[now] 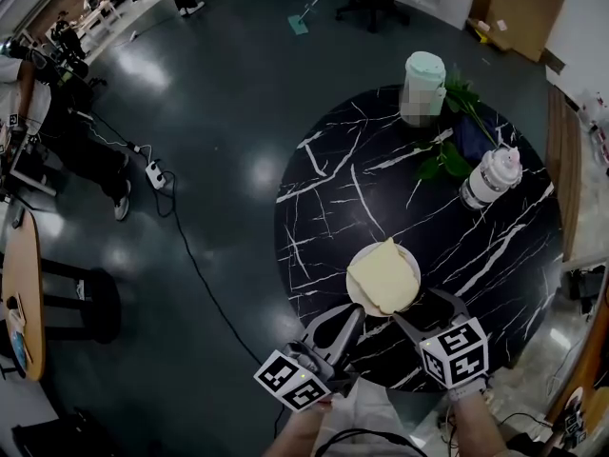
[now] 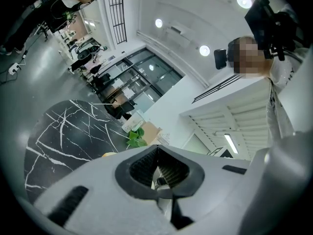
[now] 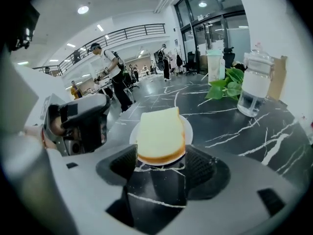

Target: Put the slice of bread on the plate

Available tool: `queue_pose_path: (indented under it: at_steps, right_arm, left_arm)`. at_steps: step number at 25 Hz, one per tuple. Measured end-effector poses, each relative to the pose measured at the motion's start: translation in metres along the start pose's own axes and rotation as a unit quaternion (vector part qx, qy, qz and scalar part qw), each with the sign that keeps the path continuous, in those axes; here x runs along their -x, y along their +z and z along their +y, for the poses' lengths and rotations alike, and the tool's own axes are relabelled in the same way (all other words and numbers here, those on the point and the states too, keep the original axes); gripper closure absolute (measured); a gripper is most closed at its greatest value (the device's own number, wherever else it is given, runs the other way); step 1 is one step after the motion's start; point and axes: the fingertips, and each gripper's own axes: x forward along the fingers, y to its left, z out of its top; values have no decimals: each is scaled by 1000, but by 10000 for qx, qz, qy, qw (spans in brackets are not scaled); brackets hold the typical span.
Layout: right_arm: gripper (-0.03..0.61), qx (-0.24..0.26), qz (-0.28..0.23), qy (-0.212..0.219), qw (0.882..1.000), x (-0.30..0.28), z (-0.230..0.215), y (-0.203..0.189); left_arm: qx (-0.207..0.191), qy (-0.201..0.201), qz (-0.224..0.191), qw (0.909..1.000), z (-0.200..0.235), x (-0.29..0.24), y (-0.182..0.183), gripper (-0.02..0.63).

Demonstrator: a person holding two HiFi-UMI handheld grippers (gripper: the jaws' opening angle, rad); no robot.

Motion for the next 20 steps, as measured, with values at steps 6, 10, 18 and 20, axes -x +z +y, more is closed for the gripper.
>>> queue_pose_path:
  at_steps: [6,10,18,20]
  right_arm:
    - [301,-44,-287,278,9992,6,14,12]
    - [302,-102,-406,441,9981,12,23,15]
    - [302,-111,-498,719,9961,27,39,22]
    - [304,-89,-548,745,9957,32,42,26]
  left_arm:
    - [-29,-32,33,10000,-3,-3,-2,606]
    - [-42,-43,66,10000,-6,-4,-1,606]
    - [-112,-107,102,9998,-16,-8,6,606]
    - [-155,-134,127,9997,-19,-10,9,606]
